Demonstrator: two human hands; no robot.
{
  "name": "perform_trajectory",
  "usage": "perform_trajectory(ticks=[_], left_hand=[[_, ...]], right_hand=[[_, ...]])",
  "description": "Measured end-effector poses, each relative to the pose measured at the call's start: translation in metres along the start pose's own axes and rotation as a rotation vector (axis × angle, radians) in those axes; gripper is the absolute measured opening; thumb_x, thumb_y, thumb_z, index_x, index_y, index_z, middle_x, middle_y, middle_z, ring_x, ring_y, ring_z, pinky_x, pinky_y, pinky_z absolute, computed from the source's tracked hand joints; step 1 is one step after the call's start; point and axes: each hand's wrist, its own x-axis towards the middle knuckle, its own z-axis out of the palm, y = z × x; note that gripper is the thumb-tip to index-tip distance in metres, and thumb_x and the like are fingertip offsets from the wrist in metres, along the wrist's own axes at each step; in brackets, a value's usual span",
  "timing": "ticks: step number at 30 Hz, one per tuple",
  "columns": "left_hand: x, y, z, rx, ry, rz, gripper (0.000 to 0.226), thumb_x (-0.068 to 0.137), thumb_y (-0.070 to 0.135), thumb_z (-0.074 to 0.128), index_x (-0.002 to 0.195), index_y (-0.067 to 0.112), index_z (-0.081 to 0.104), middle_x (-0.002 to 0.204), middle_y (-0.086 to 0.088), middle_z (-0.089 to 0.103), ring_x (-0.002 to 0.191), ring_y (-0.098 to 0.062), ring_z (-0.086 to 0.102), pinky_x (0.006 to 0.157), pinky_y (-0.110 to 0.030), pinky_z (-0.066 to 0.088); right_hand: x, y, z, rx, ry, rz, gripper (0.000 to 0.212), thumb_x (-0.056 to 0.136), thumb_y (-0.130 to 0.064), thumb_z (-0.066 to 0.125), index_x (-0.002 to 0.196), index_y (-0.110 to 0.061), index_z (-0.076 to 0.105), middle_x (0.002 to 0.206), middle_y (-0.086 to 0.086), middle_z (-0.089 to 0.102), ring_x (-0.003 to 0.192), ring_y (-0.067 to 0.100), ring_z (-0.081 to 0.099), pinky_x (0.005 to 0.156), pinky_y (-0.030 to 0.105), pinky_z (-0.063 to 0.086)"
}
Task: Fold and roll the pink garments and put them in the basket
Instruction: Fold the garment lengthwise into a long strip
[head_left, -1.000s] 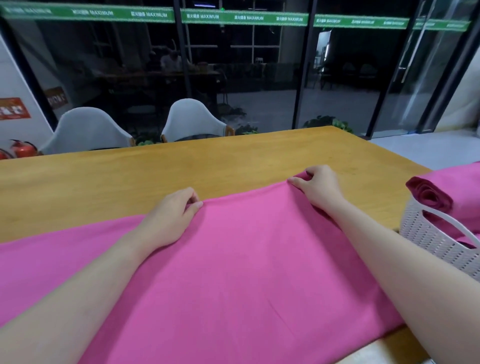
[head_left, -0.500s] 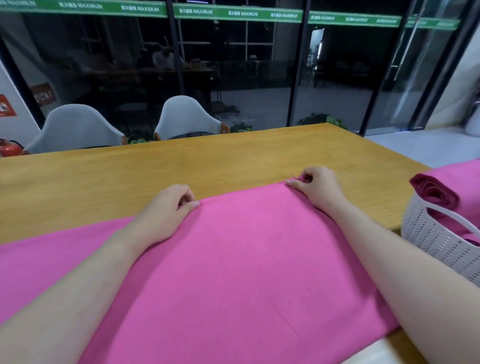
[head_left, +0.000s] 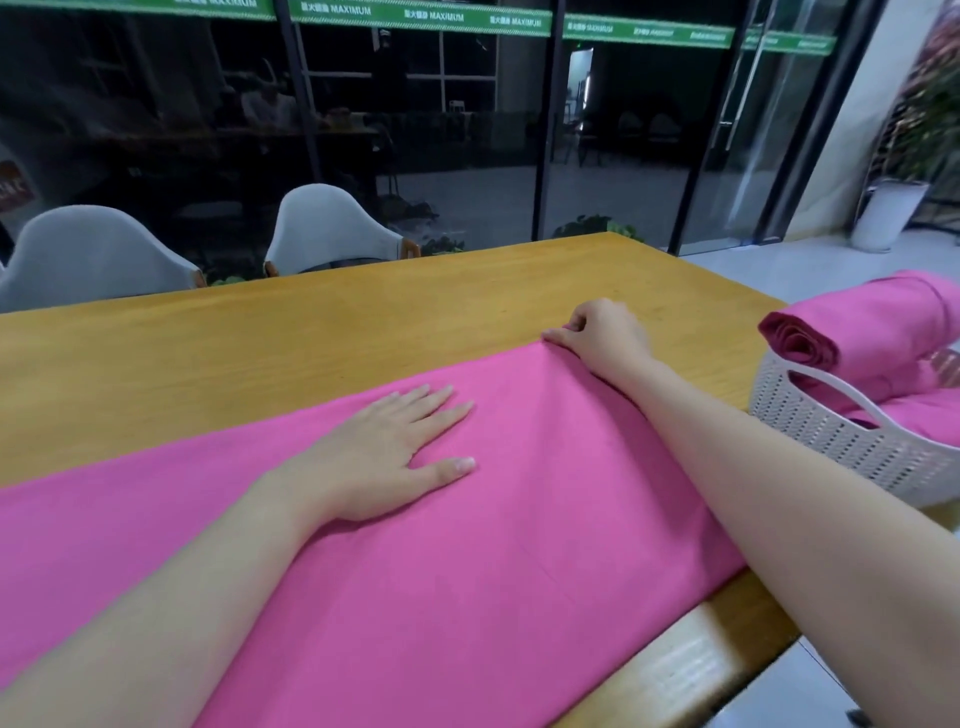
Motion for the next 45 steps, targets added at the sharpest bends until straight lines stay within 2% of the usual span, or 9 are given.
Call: perform_trajectory(ticks=[5,9,14,18,24,29,36,41,45], left_hand=[[0.006,-0.002,0.005,0.019,0.014,-0.024,0.088,0.080,0.091,0.016,0.157,0.053,-0.002,0.166,0.023,-0.012,0.151,0.003,-0.015,0.127,-0.031,-0.008],[0.008,-0.004,0.007,-0.004,0.039,-0.038,0.095,0.075,0.098,0.017,0.157,0.053,-0.002,0.166,0.023,-0.012,0.152,0.001,-0.014,0.127,-0.032,-0.006],[0.016,-0.010,0.009,-0.008,0.076,-0.051,0.115,0.064,0.105,0.013,0.161,0.043,0.001,0.168,0.018,-0.007,0.153,0.001,-0.007,0.127,-0.032,-0.001],[0.021,-0.018,0.010,-0.014,0.074,-0.121,0.120,0.064,0.103,0.009,0.163,0.035,0.004,0.169,0.016,-0.004,0.154,0.000,-0.004,0.128,-0.032,0.001],[0.021,-0.020,0.010,-0.014,0.079,-0.140,0.122,0.065,0.101,0.007,0.164,0.029,0.006,0.170,0.012,-0.001,0.155,-0.005,0.000,0.128,-0.033,0.002],[0.011,-0.008,0.002,0.075,0.244,-0.136,0.094,0.086,0.084,0.026,0.155,0.022,0.041,0.163,-0.001,0.034,0.149,-0.019,0.030,0.123,-0.037,0.023],[0.001,0.013,0.005,0.341,0.469,0.233,0.047,0.098,0.046,0.036,0.100,0.015,0.072,0.103,-0.005,0.064,0.088,-0.027,0.065,0.074,-0.037,0.054],[-0.021,0.017,0.003,0.253,0.339,0.064,0.056,0.102,0.048,0.024,0.124,0.019,0.067,0.119,-0.001,0.064,0.111,-0.023,0.063,0.091,-0.039,0.053],[-0.048,0.056,0.008,0.165,0.103,-0.104,0.057,0.109,0.046,0.028,0.159,0.020,0.032,0.165,-0.001,0.030,0.150,-0.019,0.030,0.124,-0.032,0.022]], right_hand=[[-0.004,0.003,0.010,-0.093,0.015,-0.045,0.043,0.087,-0.061,0.068,0.082,-0.018,0.064,0.089,-0.004,0.065,0.084,0.022,0.063,0.061,0.034,0.043],[-0.035,-0.038,-0.023,-0.256,0.040,-0.278,0.040,0.098,-0.049,0.059,0.116,-0.015,0.067,0.119,0.003,0.060,0.110,0.025,0.058,0.079,0.037,0.046],[-0.160,-0.085,-0.022,-0.087,-0.288,-0.601,0.062,0.101,-0.060,0.036,0.143,-0.019,0.054,0.151,0.007,0.050,0.140,0.023,0.043,0.117,0.040,0.032],[-0.170,-0.042,-0.023,-0.186,-0.539,-0.479,0.090,0.086,-0.084,0.011,0.162,-0.036,0.016,0.170,-0.009,0.009,0.157,0.009,0.001,0.128,0.033,0.000],[-0.141,0.023,-0.045,-0.258,-0.474,-0.268,0.102,0.081,-0.085,0.011,0.163,-0.025,0.016,0.171,-0.006,0.007,0.155,0.003,-0.003,0.128,0.032,-0.001],[-0.169,0.012,-0.060,-0.268,-0.291,-0.330,0.080,0.097,-0.065,0.020,0.152,-0.012,0.042,0.163,0.010,0.033,0.154,0.016,0.019,0.126,0.033,0.003],[-0.266,-0.022,-0.068,-0.140,-0.515,-0.468,0.083,0.093,-0.076,0.014,0.163,-0.032,0.014,0.168,-0.015,-0.001,0.154,-0.002,-0.007,0.126,0.025,-0.007],[-0.241,0.026,-0.092,-0.245,-0.522,-0.311,0.099,0.083,-0.082,0.006,0.164,-0.026,0.003,0.169,-0.010,-0.006,0.153,0.000,-0.012,0.125,0.024,-0.008],[-0.241,0.036,-0.085,-0.238,-0.506,-0.347,0.111,0.076,-0.091,0.000,0.164,-0.024,0.005,0.171,-0.006,-0.003,0.155,0.005,-0.008,0.126,0.027,-0.005]])
